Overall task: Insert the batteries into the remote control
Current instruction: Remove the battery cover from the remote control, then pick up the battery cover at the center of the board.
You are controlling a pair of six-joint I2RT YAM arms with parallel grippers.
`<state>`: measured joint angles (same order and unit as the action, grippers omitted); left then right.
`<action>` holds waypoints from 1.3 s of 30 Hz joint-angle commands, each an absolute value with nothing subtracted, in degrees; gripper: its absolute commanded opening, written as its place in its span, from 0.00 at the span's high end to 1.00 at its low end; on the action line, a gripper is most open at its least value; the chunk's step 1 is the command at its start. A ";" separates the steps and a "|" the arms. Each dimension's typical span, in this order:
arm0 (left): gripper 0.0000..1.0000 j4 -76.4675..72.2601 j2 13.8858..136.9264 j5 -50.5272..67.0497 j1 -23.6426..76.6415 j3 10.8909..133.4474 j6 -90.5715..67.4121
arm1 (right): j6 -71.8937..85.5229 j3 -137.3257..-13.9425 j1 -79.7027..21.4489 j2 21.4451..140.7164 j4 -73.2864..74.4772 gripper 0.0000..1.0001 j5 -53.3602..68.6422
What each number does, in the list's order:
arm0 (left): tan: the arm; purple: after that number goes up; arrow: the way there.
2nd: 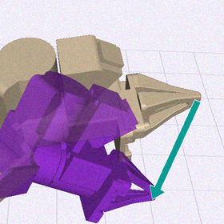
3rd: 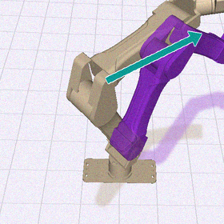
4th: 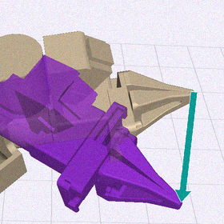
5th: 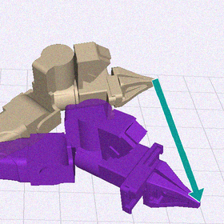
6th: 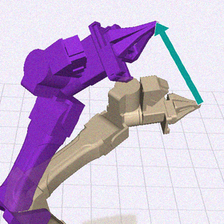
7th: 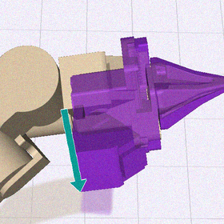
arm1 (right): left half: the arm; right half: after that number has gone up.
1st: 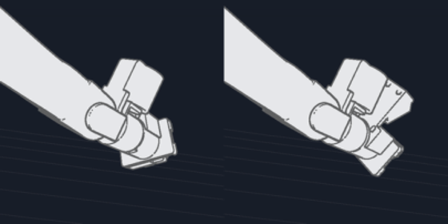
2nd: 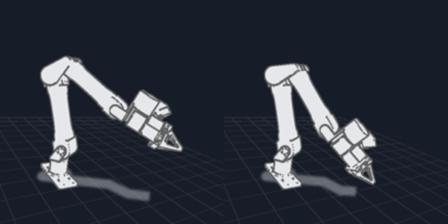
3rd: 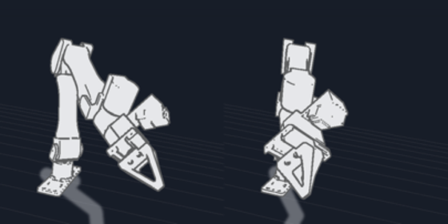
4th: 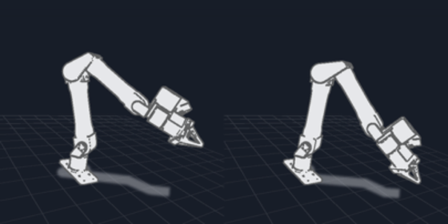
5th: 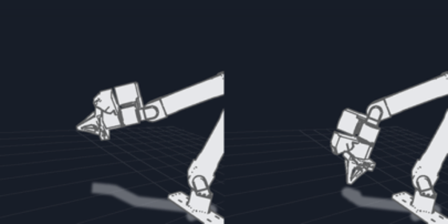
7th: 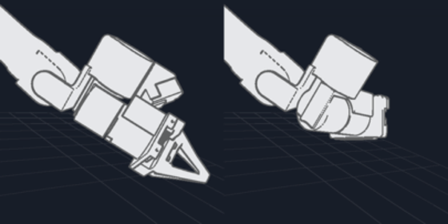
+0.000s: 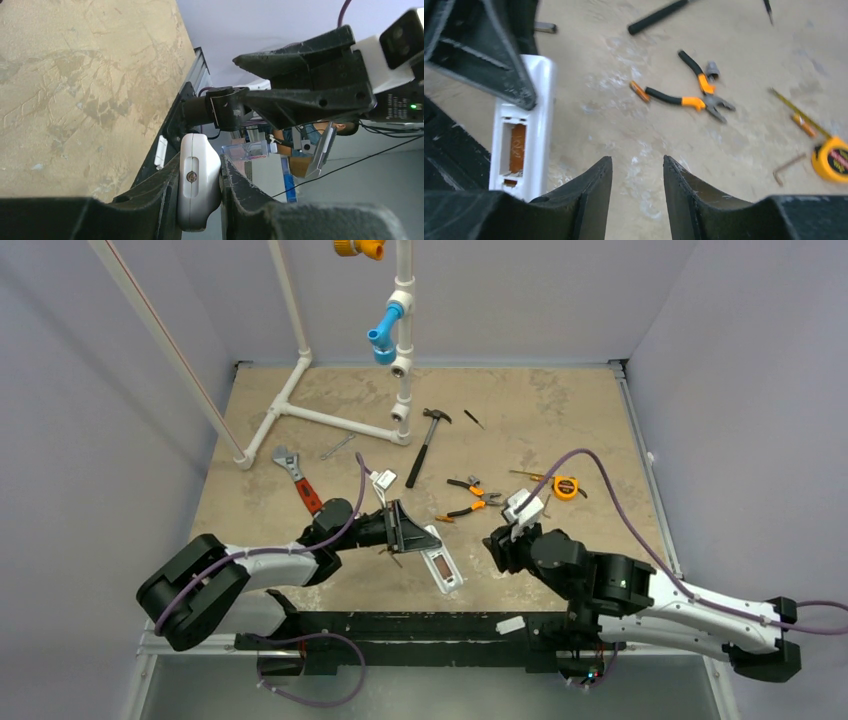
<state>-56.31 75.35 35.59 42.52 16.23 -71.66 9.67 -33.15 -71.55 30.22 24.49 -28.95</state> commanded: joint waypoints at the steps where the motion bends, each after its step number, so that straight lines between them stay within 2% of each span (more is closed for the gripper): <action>1: 1.00 -51.52 72.17 34.81 42.80 17.22 -67.34 | 43.21 -43.94 -71.37 40.63 51.58 0.60 -41.72; 3: 1.00 -49.64 71.37 34.80 42.86 17.70 -66.69 | 52.27 -46.39 -71.39 45.15 59.57 0.58 -39.39; 6: 1.00 -47.34 70.12 34.76 42.80 18.05 -65.81 | 58.88 -45.24 -71.37 48.25 62.78 0.57 -32.85; 11: 1.00 -43.79 68.20 34.50 42.81 18.36 -64.49 | 64.27 -38.34 -71.37 46.24 57.96 0.62 -19.95; 19: 1.00 -39.84 66.83 33.93 42.80 18.99 -62.87 | 66.59 -30.88 -71.51 45.29 50.75 0.68 -9.83; 39: 1.00 -40.17 67.10 34.15 42.80 18.35 -62.93 | 66.80 -25.83 -74.72 51.95 43.11 0.74 -3.00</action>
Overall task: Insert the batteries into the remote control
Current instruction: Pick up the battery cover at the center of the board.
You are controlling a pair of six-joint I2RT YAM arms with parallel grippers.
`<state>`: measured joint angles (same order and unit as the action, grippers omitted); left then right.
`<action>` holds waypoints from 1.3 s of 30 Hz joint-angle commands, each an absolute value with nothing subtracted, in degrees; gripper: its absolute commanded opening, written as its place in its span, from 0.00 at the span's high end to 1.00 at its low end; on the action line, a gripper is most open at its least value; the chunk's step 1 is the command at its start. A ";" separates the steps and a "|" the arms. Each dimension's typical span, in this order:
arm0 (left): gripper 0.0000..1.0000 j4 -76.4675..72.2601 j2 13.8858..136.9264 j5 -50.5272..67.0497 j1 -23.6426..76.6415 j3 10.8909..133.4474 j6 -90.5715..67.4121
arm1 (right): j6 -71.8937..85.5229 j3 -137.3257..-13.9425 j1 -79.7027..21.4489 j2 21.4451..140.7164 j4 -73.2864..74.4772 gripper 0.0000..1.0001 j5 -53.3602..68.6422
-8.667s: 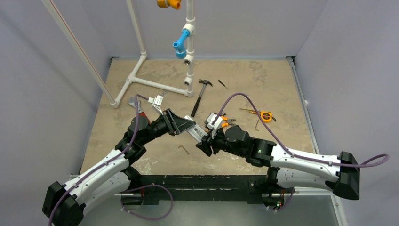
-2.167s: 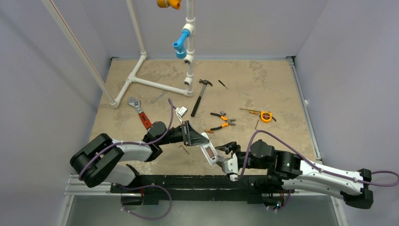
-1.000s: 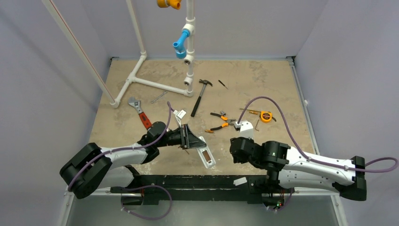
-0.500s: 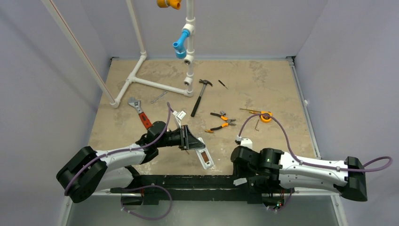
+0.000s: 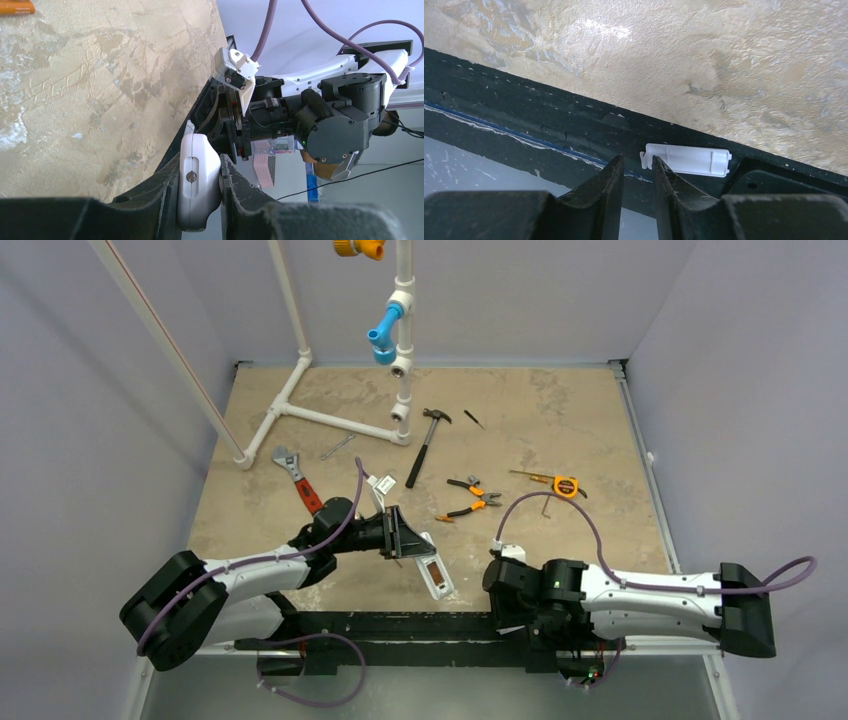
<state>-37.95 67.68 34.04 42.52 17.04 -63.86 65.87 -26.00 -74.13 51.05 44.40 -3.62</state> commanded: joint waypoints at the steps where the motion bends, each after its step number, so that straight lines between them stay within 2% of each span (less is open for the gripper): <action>1: 1.00 -40.17 67.14 34.17 42.80 18.37 -62.93 | 66.80 -25.84 -74.80 52.23 43.15 0.75 -2.99; 11: 1.00 -40.77 67.06 33.97 42.83 17.67 -63.02 | 66.44 -25.29 -75.13 53.83 42.76 0.79 -2.79; 21: 1.00 -40.96 67.07 34.10 42.81 17.50 -63.10 | 65.57 -25.81 -75.28 55.53 41.49 0.88 -2.57; 30: 1.00 -41.13 67.06 34.01 42.83 17.47 -63.11 | 65.99 -27.81 -75.24 50.60 44.29 0.98 -4.75; 39: 1.00 -41.40 66.81 33.92 42.80 17.14 -63.34 | 69.13 -31.15 -75.24 44.77 46.24 1.00 -12.60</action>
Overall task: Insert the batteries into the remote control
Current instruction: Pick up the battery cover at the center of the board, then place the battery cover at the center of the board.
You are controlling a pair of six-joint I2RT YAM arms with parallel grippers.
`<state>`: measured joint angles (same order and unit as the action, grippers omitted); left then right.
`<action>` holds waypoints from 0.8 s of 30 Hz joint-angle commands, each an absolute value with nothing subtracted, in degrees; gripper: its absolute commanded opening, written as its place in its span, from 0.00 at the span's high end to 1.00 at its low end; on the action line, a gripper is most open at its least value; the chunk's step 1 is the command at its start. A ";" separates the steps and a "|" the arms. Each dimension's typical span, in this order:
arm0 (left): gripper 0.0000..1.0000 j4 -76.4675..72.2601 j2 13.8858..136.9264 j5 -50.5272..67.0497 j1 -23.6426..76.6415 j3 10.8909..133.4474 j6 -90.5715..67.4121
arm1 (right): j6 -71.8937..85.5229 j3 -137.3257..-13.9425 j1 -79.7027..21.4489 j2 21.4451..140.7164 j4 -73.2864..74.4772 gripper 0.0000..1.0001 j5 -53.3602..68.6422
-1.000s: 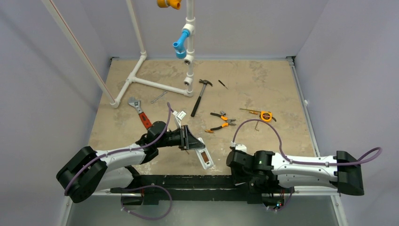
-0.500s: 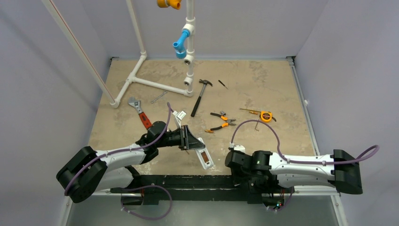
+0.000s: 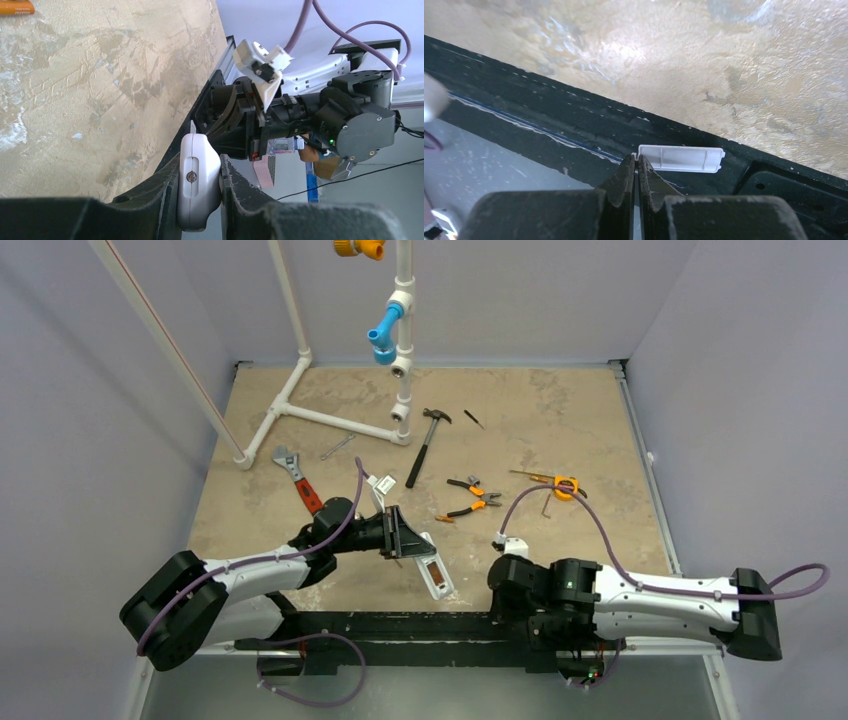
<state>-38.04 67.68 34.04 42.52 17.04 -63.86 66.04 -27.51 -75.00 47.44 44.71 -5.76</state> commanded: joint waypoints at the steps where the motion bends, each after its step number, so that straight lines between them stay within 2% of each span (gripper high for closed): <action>1: 1.00 -41.33 66.68 33.93 42.81 17.07 -63.35 | 69.74 -31.82 -75.22 44.07 46.61 1.00 -15.27; 8: 1.00 -40.35 65.63 33.99 42.81 16.87 -63.41 | 76.06 -37.68 -73.51 43.43 47.89 1.00 -40.16; 12: 1.00 -37.74 63.70 33.67 42.82 16.87 -62.83 | 76.71 -36.43 -67.20 44.19 39.95 1.00 -47.79; 19: 1.00 -28.86 57.86 32.21 42.80 17.24 -59.79 | 71.62 -31.75 -48.50 53.18 16.07 1.00 -35.37; 24: 1.00 -18.47 51.83 29.68 42.80 18.13 -56.37 | 72.68 -33.23 -41.89 64.85 5.68 1.00 -25.82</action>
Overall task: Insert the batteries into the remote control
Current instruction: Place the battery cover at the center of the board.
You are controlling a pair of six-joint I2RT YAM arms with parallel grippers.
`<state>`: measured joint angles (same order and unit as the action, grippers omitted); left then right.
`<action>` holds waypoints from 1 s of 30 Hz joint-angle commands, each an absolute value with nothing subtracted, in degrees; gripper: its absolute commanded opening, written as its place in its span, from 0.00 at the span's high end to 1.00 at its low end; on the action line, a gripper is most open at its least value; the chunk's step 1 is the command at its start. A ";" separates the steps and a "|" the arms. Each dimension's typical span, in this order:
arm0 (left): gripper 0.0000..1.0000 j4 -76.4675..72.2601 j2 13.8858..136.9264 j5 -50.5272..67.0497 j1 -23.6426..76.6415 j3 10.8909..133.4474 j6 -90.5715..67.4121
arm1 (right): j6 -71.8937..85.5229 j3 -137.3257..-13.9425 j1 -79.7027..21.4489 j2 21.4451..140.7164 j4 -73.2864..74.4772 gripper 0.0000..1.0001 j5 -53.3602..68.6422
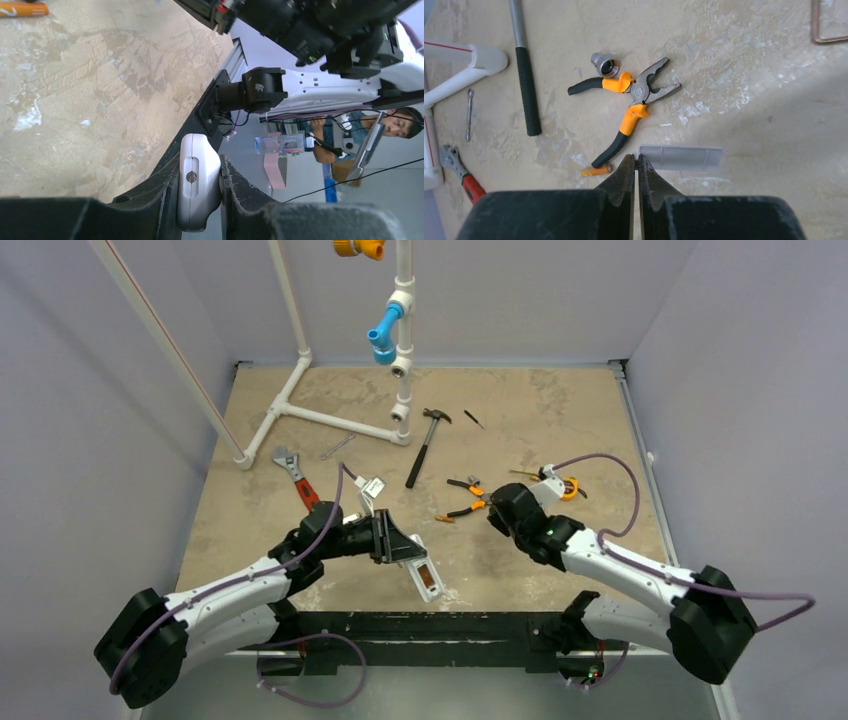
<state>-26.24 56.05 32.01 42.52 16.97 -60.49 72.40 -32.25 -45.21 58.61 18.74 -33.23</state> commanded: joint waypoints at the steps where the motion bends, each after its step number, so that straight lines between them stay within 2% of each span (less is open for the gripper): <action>1: 1.00 -16.65 50.79 29.24 42.80 18.26 -55.94 | 73.15 -33.41 -41.16 66.67 3.62 1.00 -24.69; 8: 1.00 -12.67 47.25 28.11 42.72 18.28 -55.19 | 76.56 -35.43 -39.01 76.21 -3.94 1.00 -20.99; 19: 1.00 -12.66 47.22 27.95 42.75 17.91 -55.37 | 77.33 -35.39 -37.94 80.08 -7.91 1.00 -22.04; 24: 1.00 -12.74 47.22 27.85 42.74 17.68 -55.37 | 75.88 -35.51 -37.61 80.50 -8.13 0.79 -20.94; 30: 1.00 -13.23 47.52 27.68 42.75 17.38 -55.55 | 74.47 -35.38 -37.29 79.07 -7.05 0.65 -20.85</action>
